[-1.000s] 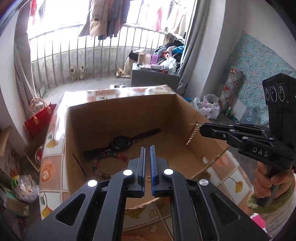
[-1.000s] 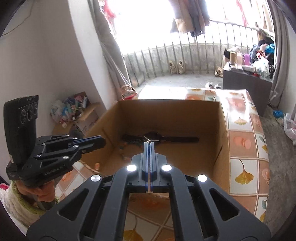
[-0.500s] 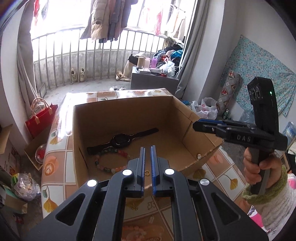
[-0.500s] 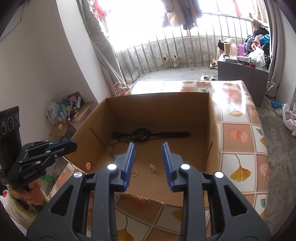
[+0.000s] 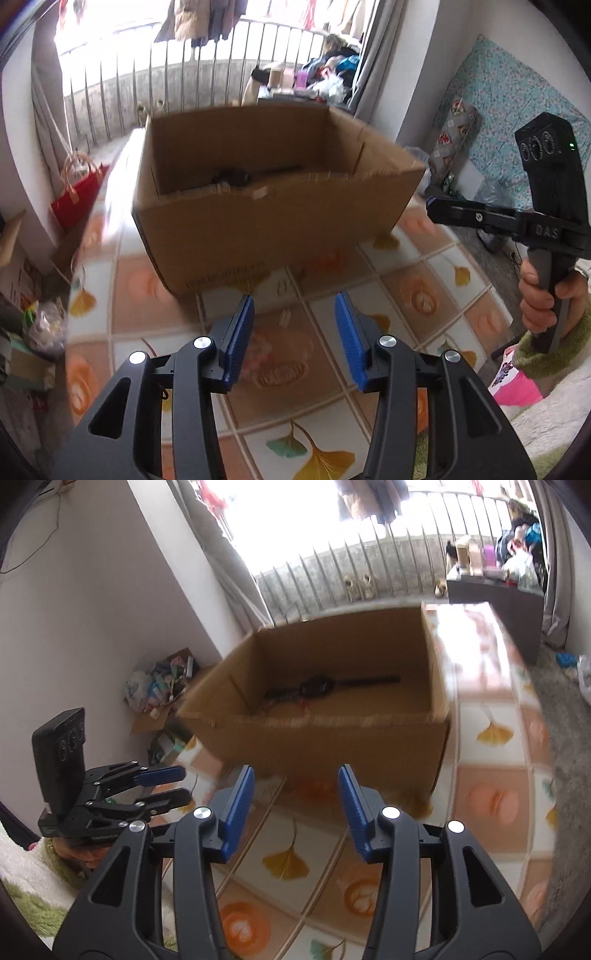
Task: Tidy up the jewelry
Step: 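Close the left gripper on a gold earring while the right gripper approaches another earring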
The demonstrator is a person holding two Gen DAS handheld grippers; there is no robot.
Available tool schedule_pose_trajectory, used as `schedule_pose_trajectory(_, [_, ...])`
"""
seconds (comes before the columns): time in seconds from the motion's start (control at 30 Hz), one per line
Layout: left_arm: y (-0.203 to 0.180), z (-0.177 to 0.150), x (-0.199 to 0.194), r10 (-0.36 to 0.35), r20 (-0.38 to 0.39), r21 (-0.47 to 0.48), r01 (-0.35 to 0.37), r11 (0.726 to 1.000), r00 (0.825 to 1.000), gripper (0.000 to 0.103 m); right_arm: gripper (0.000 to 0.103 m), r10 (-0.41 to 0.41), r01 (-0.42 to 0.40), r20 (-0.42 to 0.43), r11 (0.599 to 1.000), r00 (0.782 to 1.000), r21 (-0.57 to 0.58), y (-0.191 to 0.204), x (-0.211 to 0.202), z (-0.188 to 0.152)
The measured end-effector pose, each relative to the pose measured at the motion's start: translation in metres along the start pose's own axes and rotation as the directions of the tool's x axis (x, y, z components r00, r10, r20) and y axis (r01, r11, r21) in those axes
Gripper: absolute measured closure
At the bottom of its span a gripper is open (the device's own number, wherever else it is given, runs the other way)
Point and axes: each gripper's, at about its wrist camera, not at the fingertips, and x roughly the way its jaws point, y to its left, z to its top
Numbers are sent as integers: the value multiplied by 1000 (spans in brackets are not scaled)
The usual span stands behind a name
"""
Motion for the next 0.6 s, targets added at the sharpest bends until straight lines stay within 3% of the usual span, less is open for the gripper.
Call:
schedule_pose_trajectory(0.17, [-10, -8, 27, 59, -34, 52, -58, 997, 998, 58, 59, -17, 21, -101, 999, 995, 38, 5, 41, -22])
schedule_pose_trajectory(0.27, [-17, -10, 40, 92, -44, 107, -87, 990, 995, 59, 66, -17, 23, -134, 999, 991, 44, 6, 58, -27])
schedule_pose_trajectory(0.4, [-21, -11, 58, 113, -77, 162, -99, 982, 991, 69, 69, -2, 10, -154, 999, 988, 50, 8, 71, -28])
schedule_pose_trajectory(0.6, [-15, -10, 73, 112, -115, 157, -93, 983, 987, 85, 70, -5, 12, -158, 999, 988, 44, 6, 74, -27])
